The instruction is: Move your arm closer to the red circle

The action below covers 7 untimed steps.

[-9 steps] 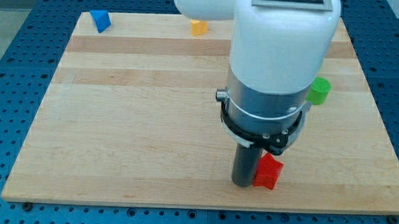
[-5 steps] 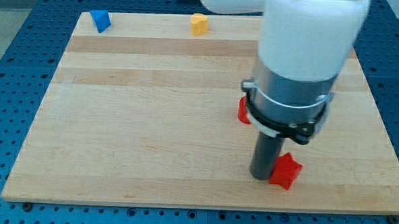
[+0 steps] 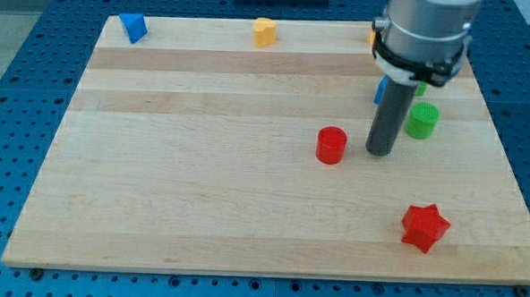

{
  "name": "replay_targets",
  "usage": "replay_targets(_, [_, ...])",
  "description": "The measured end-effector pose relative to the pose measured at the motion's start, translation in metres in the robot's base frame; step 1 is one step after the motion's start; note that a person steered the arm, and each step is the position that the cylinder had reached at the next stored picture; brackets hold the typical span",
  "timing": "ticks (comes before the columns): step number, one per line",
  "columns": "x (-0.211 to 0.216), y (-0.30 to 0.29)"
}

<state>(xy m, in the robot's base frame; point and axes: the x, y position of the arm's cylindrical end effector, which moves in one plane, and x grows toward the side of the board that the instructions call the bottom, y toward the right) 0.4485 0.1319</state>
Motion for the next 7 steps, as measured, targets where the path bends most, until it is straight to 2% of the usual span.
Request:
replay_targets(1, [-0.015,0.0])
replay_targets(7, [-0.015,-0.015])
